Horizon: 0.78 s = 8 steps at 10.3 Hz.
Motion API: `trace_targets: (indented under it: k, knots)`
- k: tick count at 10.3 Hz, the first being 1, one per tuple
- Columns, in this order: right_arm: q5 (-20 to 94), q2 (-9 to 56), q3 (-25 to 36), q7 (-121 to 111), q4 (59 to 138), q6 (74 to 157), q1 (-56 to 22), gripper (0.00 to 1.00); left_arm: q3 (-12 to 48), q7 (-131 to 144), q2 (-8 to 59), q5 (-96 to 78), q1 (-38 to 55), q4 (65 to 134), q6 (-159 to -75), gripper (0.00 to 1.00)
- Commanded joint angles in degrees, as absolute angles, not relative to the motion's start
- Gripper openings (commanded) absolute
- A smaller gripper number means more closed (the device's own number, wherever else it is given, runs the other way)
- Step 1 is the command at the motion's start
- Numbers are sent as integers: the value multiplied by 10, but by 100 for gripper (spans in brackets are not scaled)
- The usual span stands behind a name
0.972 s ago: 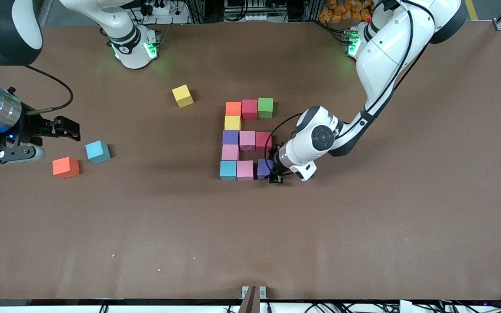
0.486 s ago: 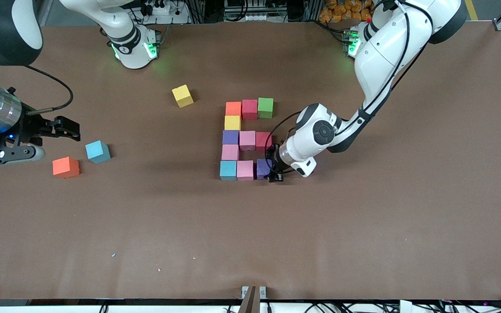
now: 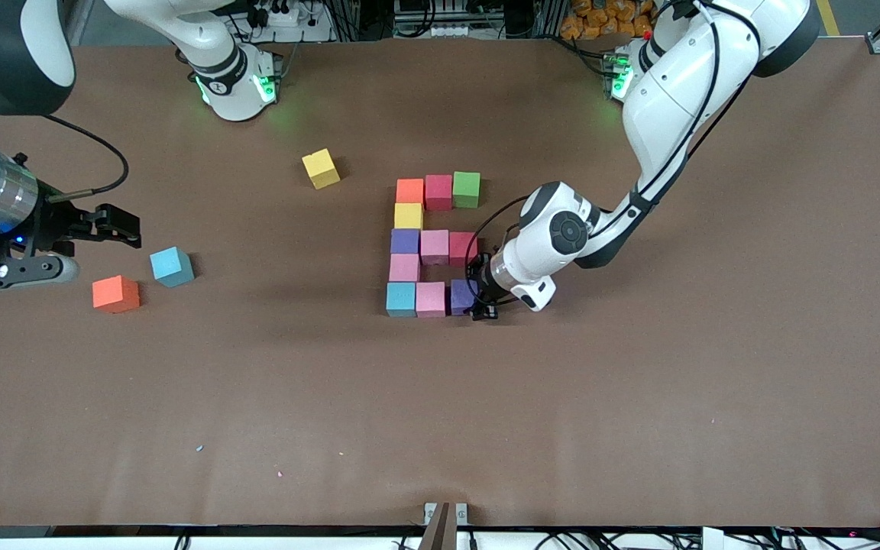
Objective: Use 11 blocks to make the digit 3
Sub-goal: 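Lower the purple cube beside the pink cube with the left gripper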
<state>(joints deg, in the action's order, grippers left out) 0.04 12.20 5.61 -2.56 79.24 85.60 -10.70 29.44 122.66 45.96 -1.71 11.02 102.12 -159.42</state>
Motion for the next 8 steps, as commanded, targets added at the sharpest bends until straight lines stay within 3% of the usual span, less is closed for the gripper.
trace_targets:
  k: [1,8]
  knots:
    - [8,107,47,-23,808,859,-96,100,298,1230,452,-33,110,1027,-1600,6]
    - [8,107,47,-23,808,859,-96,100,294,1230,472,-33,117,1002,-1600,7]
